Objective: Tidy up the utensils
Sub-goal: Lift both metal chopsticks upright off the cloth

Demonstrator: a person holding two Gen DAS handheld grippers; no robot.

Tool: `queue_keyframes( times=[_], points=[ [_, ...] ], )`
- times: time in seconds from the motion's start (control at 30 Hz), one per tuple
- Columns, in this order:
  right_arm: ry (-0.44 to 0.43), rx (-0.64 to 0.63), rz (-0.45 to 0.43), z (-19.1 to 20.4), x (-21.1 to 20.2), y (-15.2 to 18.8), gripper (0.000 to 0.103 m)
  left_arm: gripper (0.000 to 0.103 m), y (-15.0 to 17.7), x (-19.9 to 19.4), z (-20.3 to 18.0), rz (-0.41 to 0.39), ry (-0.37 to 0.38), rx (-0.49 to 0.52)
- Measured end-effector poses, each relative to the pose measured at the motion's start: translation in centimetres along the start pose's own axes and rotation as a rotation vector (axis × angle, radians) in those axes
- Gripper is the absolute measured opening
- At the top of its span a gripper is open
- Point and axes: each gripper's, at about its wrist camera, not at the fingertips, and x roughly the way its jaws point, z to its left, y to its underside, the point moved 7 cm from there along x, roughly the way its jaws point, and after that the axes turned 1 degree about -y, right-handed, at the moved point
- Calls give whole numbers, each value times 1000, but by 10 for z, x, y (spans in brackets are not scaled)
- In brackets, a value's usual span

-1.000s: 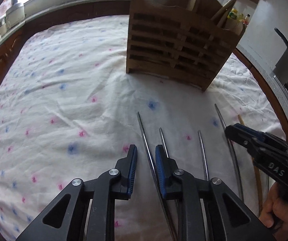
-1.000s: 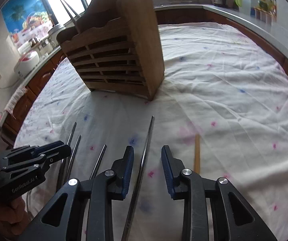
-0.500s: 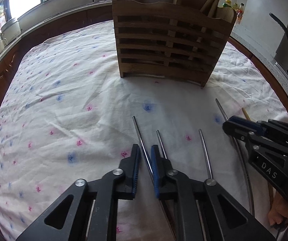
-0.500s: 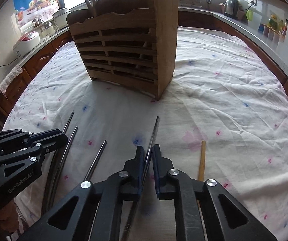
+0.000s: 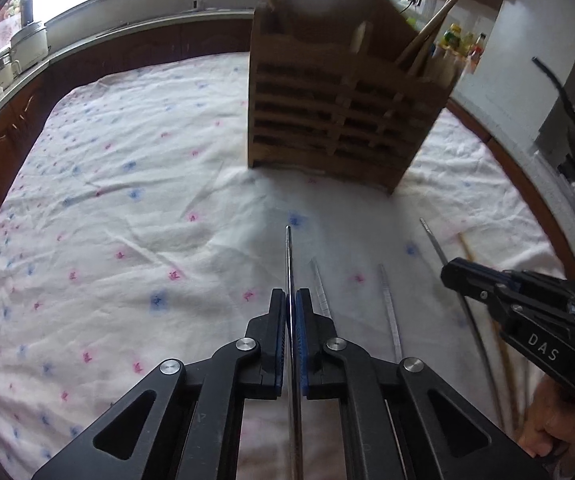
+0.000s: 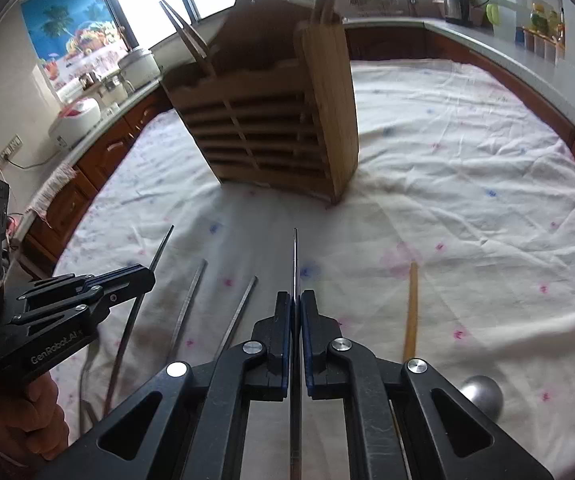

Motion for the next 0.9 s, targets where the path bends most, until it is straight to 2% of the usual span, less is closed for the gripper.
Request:
queue_keyframes(
  times=[0.57,0.9],
  points=[
    [-67,-15,-202,25,-89,-26,6,3,10,-128,2,-211,88,-27],
    [-145,19,-406,29,-142,-34,6,3,24,-175,5,-292,114,-39]
  ],
)
